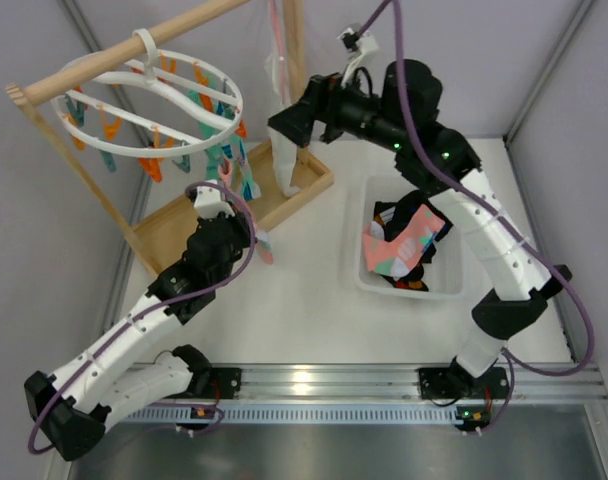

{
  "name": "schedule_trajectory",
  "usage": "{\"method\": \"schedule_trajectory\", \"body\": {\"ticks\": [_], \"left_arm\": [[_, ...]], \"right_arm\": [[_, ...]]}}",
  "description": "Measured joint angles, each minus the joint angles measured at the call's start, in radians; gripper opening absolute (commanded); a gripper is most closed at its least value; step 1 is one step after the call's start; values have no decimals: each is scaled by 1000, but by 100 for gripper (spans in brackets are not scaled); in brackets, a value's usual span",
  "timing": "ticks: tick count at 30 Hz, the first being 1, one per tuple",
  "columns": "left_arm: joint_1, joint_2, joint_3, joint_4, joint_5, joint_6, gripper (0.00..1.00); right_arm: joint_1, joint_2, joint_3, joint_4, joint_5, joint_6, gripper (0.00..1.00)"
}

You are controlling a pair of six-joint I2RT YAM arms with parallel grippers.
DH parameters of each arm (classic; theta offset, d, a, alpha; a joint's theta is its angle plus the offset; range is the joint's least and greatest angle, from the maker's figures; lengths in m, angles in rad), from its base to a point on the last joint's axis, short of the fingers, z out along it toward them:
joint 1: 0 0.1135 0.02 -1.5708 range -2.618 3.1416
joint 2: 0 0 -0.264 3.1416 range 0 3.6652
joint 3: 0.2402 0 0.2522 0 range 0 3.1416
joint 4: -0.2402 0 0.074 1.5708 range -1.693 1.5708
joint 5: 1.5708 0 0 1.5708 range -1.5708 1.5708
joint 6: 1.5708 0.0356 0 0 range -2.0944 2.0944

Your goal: Remove the socks clipped to the hanger

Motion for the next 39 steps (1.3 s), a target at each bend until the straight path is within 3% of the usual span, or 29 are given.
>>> {"method": "schedule_trajectory", "body": {"ticks": [7, 12, 22, 39], "left_arm": [[0, -33, -17, 1, -2, 6, 0], [0, 16, 1, 2, -19, 50, 0], [-53, 94, 21, 14, -142, 216, 0], [-109, 179, 20, 177, -254, 520, 0]], "right_arm": [[245, 188, 183, -76, 236, -30, 86], [318, 244, 223, -109, 347, -92, 82], [327, 304, 268, -124, 440, -219, 81], [285, 348, 307, -145, 346, -343, 77]]}}
